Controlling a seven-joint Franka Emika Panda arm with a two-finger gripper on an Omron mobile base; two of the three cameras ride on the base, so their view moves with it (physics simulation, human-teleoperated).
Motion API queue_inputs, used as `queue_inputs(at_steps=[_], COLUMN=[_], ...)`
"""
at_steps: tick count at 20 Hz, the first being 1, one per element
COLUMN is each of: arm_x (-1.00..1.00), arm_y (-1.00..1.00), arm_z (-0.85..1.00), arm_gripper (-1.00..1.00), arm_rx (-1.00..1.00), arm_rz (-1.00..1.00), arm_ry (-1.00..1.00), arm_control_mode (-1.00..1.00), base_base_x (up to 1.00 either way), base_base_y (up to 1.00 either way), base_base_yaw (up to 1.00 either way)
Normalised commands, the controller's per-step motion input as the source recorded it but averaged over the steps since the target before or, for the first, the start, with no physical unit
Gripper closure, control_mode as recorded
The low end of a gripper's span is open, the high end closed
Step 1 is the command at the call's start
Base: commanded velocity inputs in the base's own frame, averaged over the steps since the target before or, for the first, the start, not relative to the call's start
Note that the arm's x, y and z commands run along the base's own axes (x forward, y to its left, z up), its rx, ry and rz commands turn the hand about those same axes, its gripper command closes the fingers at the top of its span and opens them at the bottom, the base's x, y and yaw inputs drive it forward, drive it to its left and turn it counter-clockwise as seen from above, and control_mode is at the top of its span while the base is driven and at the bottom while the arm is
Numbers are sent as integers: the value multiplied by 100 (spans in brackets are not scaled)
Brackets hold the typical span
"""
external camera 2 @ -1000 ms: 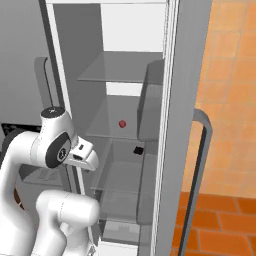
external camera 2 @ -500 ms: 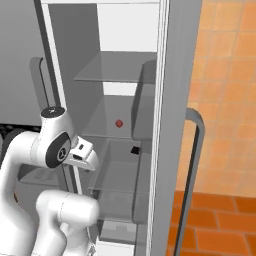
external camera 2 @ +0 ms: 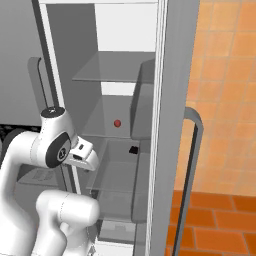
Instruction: Take the strawberry from the fridge and place it on top of the pancake, located on the dining counter.
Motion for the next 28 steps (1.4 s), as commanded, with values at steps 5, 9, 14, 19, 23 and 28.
queue_inputs(at_steps=[5,9,14,19,23,28], arm_x=[28,99,80,63,43,26], arm_y=[-21,-4,-13,-19,-18,-6], arm_z=[3,10,0,32,64,26], arm_gripper=[-100,-100,-100,-100,-100,-100], arm_rx=[0,-1,0,0,0,2], arm_rz=[17,13,4,0,0,1], arm_ry=[-10,-34,-38,-34,-14,6], arm_control_mode=[-100,-100,-100,-100,-100,-100], base_base_x=[0,0,0,0,0,0], base_base_y=[0,0,0,0,0,0], base_base_yaw=[0,0,0,0,0,0])
